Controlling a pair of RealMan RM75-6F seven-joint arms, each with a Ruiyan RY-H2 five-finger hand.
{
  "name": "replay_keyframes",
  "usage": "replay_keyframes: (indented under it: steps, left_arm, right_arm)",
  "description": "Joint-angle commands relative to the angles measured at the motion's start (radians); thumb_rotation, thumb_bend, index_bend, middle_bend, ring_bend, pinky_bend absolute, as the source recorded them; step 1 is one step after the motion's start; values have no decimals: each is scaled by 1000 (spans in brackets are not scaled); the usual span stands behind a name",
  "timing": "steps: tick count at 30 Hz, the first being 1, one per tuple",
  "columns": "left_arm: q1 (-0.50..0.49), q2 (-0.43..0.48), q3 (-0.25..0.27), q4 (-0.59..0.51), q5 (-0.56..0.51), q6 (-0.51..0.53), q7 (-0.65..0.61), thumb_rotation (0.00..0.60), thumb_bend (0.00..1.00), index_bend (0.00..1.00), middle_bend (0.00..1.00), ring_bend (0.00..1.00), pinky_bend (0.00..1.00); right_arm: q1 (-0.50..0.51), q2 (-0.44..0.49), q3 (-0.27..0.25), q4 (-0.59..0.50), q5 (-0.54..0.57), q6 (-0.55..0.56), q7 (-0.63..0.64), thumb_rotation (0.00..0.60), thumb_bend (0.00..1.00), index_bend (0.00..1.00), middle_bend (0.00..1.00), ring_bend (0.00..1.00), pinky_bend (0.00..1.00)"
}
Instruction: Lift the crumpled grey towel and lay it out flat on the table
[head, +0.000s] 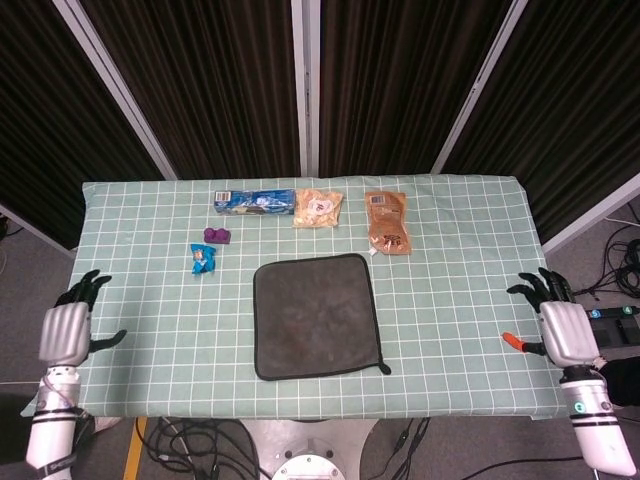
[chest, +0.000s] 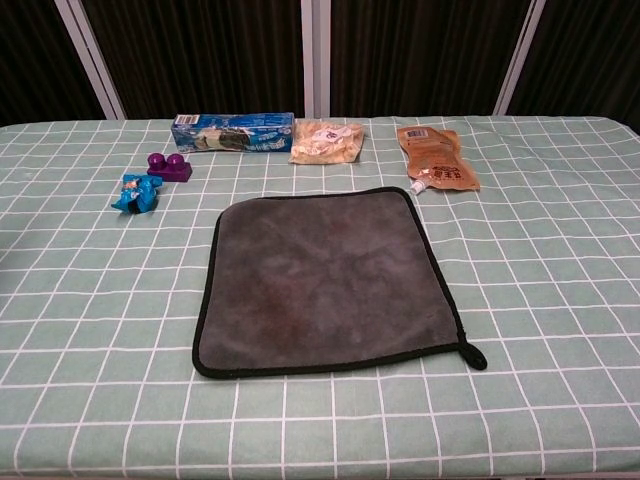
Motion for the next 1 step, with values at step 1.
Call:
replay_keyframes:
  steps: [1]
  left_arm:
    - [58, 24, 33, -45, 35, 63, 11, 600, 70, 249, 214, 211, 272]
  right_arm:
    - [-60, 18, -17, -18, -18, 62, 38, 600, 9, 294, 142, 0, 0]
